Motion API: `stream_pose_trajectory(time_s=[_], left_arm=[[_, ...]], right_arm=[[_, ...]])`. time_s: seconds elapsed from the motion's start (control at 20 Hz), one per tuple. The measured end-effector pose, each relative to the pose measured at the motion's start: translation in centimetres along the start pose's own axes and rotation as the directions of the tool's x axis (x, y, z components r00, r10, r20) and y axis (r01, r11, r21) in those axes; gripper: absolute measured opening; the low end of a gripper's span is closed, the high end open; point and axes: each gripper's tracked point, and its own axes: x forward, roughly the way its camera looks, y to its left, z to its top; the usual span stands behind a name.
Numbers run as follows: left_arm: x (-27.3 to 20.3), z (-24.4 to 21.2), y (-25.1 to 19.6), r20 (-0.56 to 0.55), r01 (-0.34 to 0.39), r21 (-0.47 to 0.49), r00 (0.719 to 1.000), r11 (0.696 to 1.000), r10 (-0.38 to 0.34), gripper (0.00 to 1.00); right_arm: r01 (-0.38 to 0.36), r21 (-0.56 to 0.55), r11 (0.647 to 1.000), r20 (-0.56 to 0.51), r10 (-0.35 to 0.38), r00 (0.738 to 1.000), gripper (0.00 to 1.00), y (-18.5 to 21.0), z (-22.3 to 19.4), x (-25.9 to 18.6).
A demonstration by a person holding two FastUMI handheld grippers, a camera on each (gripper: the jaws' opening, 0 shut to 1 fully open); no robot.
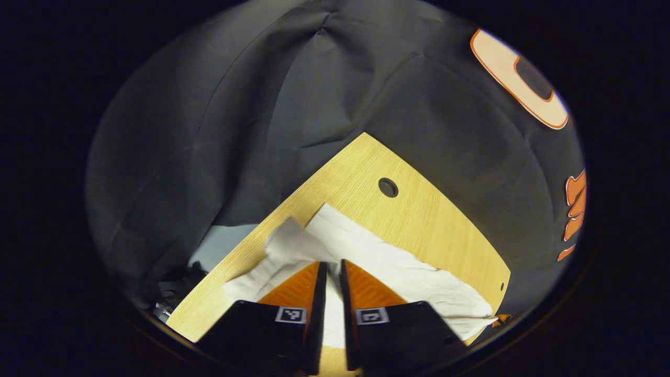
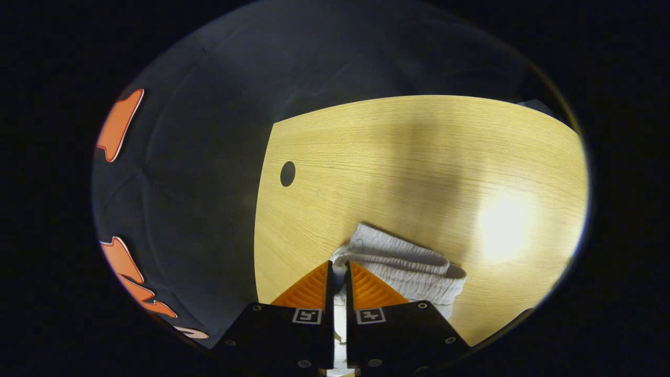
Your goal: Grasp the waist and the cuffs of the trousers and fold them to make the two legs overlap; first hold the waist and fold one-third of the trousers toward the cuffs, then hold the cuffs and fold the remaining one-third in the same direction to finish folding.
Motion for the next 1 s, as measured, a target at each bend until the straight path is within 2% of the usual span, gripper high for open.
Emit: stream_pose_trajectory(time_s=[0.05,0.1,0.15,0.2,0.25,0.3,0.4,0.6,0.75,0.85,0.9,0.95,1.0], left_arm=[[0.4,0.8,-0.4,0.022,0.006,0.002,1.0,1.0,-0.006,0.24],[0.6,1.2,-1.1,0.046,0.025,0.002,0.999,1.0,-0.025,0.37],[0.4,1.8,-1.8,0.069,0.044,0.003,0.997,0.999,-0.044,0.51],[-0.1,2.2,-2.1,0.094,0.057,0.005,0.994,0.998,-0.058,0.65],[-0.3,2.2,-2.4,0.099,0.056,0.012,0.993,0.998,-0.057,0.73],[-0.4,1.8,-2.7,0.089,0.049,0.022,0.995,0.999,-0.051,0.82],[-0.5,1.5,-3.0,0.087,0.057,0.052,0.994,0.997,-0.061,1.0],[-1.9,1.0,-4.8,0.109,0.051,0.169,0.992,0.984,-0.07,1.0],[-2.8,-0.5,-6.1,0.108,0.083,0.219,0.988,0.972,-0.109,0.99],[-4.1,-1.6,-7.4,0.105,0.118,0.227,0.984,0.967,-0.145,0.96],[-4.5,-2.0,-7.9,0.107,0.126,0.234,0.982,0.964,-0.154,0.99],[-4.9,-2.3,-8.3,0.112,0.128,0.246,0.981,0.961,-0.16,0.96],[-5.4,-2.8,-8.7,0.118,0.131,0.264,0.979,0.956,-0.167,0.99]], right_arm=[[-0.01,-0.001,1.0,0.012,0.01,1.0,0.11,0.3,0.1,-0.3],[-0.037,-0.008,0.999,0.028,0.038,0.999,0.22,1.1,0.4,0.3],[-0.064,-0.02,0.998,0.038,0.065,0.997,0.16,1.7,0.7,-0.1],[-0.078,-0.03,0.997,0.047,0.079,0.996,0.38,2.0,1.1,-0.3],[-0.08,-0.043,0.996,0.054,0.083,0.995,0.34,2.1,1.5,-0.8],[-0.078,-0.06,0.995,0.055,0.082,0.995,0.55,1.9,1.4,-1.6],[-0.062,-0.102,0.993,0.056,0.068,0.996,0.65,1.1,1.5,-3.2],[0.0,-0.2,0.98,0.081,0.017,0.997,0.82,-1.9,2.4,-5.7],[0.039,-0.244,0.969,0.081,-0.019,0.996,0.87,-4.7,2.5,-6.5],[0.033,-0.234,0.972,0.06,-0.019,0.998,0.87,-5.9,1.7,-6.6],[0.029,-0.227,0.973,0.05,-0.018,0.999,0.87,-6.6,1.2,-6.5],[0.033,-0.224,0.974,0.038,-0.025,0.999,0.87,-7.4,0.7,-6.5],[0.031,-0.225,0.974,0.03,-0.025,0.999,0.87,-8.0,0.3,-6.4]])
